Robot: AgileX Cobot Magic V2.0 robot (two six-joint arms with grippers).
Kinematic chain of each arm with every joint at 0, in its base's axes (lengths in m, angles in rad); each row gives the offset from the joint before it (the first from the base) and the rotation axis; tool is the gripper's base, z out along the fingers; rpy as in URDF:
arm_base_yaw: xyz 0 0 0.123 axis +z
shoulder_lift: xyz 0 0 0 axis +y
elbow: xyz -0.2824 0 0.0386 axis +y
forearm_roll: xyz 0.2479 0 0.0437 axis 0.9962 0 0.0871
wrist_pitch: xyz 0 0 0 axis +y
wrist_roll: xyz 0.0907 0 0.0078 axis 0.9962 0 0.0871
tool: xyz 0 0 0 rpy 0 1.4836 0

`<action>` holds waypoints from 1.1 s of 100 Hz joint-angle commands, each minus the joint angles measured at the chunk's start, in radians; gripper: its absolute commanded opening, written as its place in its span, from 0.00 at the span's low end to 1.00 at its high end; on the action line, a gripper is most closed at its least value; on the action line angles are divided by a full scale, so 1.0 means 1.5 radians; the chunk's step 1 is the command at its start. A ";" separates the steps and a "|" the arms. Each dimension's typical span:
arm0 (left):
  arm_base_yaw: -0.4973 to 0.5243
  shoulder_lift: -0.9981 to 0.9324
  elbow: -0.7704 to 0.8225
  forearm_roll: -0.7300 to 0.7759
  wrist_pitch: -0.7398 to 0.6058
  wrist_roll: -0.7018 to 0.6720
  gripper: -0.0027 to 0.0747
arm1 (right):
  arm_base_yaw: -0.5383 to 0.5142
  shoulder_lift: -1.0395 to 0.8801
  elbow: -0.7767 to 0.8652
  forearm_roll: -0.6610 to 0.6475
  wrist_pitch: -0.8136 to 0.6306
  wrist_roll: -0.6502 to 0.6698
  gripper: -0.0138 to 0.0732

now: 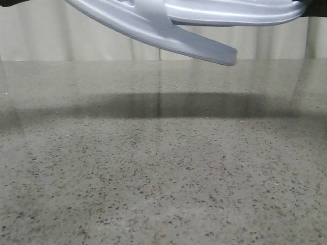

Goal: Insert blue slippers together front up

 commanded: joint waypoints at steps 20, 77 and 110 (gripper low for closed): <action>-0.026 -0.022 -0.023 -0.055 0.155 -0.014 0.06 | 0.013 -0.004 -0.023 -0.066 -0.027 -0.010 0.04; -0.059 -0.022 -0.023 -0.055 0.155 -0.014 0.06 | -0.072 -0.004 -0.023 -0.131 -0.033 -0.010 0.04; -0.152 -0.022 -0.023 -0.053 0.155 -0.014 0.06 | -0.072 -0.004 -0.023 -0.144 -0.084 -0.010 0.04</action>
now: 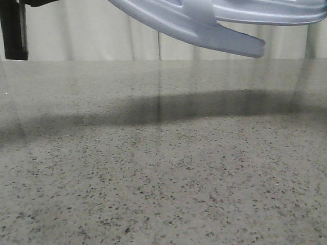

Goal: Insert blue slippers together front up

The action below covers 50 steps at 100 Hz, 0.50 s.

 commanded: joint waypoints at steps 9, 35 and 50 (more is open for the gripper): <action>-0.037 -0.022 -0.022 -0.055 0.161 -0.014 0.06 | 0.012 -0.004 -0.023 -0.044 -0.072 -0.005 0.04; -0.058 -0.022 -0.022 -0.055 0.161 -0.014 0.06 | 0.012 0.015 -0.024 -0.047 -0.122 -0.005 0.04; -0.068 -0.022 -0.022 -0.053 0.161 -0.014 0.06 | 0.012 0.042 -0.032 -0.047 -0.123 -0.005 0.04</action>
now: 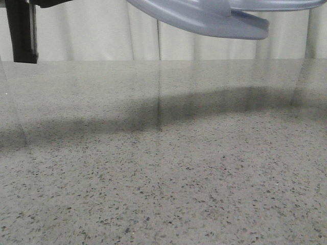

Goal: Insert blue slippers together front up

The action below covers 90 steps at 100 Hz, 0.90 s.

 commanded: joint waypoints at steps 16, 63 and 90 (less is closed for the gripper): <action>-0.027 -0.019 -0.022 -0.061 0.162 0.002 0.06 | 0.017 0.005 -0.028 -0.030 -0.041 0.002 0.04; -0.027 -0.019 -0.022 -0.065 0.149 0.013 0.06 | 0.017 -0.030 -0.028 -0.030 -0.040 0.002 0.61; 0.024 -0.019 -0.022 -0.065 0.142 0.013 0.06 | 0.017 -0.093 -0.028 -0.030 -0.014 0.002 0.63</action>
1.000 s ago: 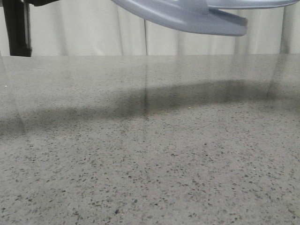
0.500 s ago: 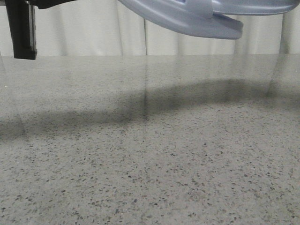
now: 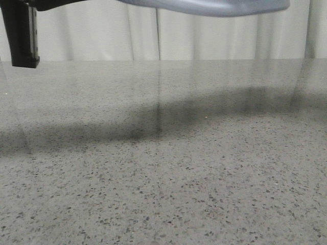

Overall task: Insert blue slippers together front up
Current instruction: 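Open the right gripper and withdraw it from the nested slippers, then lower the nested slippers onto the table with the left gripper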

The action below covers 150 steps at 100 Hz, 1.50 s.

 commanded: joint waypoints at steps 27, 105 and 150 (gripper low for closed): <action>0.053 -0.019 -0.023 -0.094 0.080 0.005 0.06 | 0.013 -0.117 -0.019 -0.023 0.026 -0.009 0.63; 0.058 0.037 -0.023 0.017 0.052 0.004 0.06 | 0.013 -0.254 -0.019 -0.009 0.070 -0.009 0.63; 0.096 0.037 -0.023 0.084 0.033 0.004 0.06 | 0.013 -0.254 -0.019 -0.025 0.070 -0.009 0.63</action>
